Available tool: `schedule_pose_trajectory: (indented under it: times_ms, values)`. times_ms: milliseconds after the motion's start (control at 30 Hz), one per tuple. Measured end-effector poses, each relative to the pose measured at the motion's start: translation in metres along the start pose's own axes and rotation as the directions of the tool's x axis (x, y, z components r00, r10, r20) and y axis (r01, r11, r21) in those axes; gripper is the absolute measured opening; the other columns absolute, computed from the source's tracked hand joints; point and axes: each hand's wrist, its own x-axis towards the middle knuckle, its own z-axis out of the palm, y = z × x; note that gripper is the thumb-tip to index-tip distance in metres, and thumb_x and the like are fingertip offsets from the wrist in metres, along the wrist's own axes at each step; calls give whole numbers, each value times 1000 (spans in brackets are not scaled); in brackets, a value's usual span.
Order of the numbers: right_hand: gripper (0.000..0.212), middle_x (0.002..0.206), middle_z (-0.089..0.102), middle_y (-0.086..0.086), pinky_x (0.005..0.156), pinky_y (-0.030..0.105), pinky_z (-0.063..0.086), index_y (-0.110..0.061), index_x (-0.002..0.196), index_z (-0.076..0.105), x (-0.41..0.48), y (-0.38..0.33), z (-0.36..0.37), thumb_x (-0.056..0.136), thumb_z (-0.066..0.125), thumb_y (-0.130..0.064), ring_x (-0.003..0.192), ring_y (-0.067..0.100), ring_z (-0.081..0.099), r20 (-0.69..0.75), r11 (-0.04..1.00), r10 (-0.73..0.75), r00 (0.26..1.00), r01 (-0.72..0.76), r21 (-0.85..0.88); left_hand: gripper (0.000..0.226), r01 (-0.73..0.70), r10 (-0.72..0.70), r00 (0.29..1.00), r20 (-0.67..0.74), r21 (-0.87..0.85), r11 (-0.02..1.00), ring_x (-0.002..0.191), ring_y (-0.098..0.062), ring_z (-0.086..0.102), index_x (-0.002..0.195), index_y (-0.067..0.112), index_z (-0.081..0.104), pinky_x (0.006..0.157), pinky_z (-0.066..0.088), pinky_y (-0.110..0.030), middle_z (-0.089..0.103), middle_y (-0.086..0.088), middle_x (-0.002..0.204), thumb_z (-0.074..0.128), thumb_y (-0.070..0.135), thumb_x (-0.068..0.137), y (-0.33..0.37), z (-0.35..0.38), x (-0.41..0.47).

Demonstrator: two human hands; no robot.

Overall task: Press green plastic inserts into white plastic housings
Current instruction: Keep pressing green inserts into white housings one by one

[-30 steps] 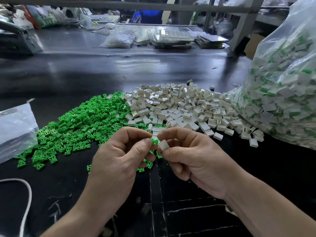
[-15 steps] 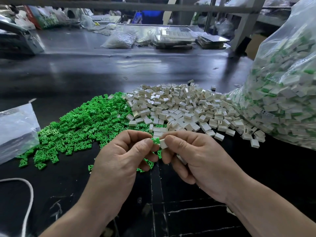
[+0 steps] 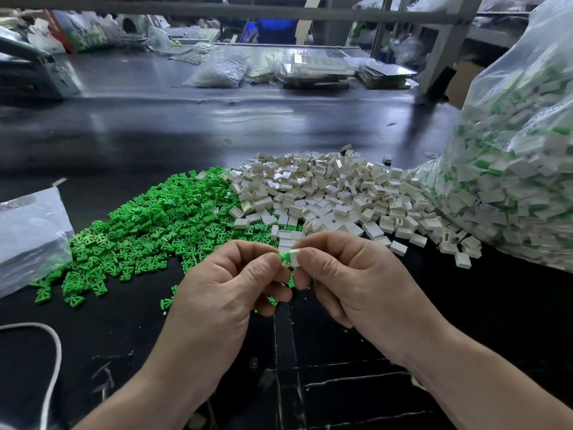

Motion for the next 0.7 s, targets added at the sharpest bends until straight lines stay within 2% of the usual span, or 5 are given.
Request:
schedule_pose_trajectory:
  times_ms: [133,300,467,700]
  values:
    - [16,70,64,-3,43,15,37,-22,89,69,-1,1,1,97,60,-32,49,7,47,-8,985,-14,1000,13,-171,16,46,-44,999,27,-40,998,62,-21,67,81,20,73,49,49,-21,72,-13,76,67,32,72,2,3,-1]
    - [20,68,62,-6,44,17,37,-21,87,68,-1,-1,-2,101,57,-30,49,5,46,46,979,28,999,-19,-201,14,72,-70,995,68,-25,997,59,-22,67,77,17,72,47,49,-23,71,-13,72,63,28,74,4,3,-2]
    - [20,68,62,-9,48,13,36,-22,85,67,0,-4,-6,102,58,-28,50,0,47,116,928,73,991,-25,-372,13,112,-120,980,159,57,992,61,-25,68,85,3,64,49,52,-25,71,-17,73,56,13,90,3,-1,-1]
    - [22,67,61,-7,46,15,36,-18,86,68,-3,2,0,102,57,-29,51,2,46,32,965,43,999,-33,-262,16,122,-111,983,145,-71,990,61,-26,67,74,16,71,51,52,-25,70,-21,75,66,31,73,1,3,-1]
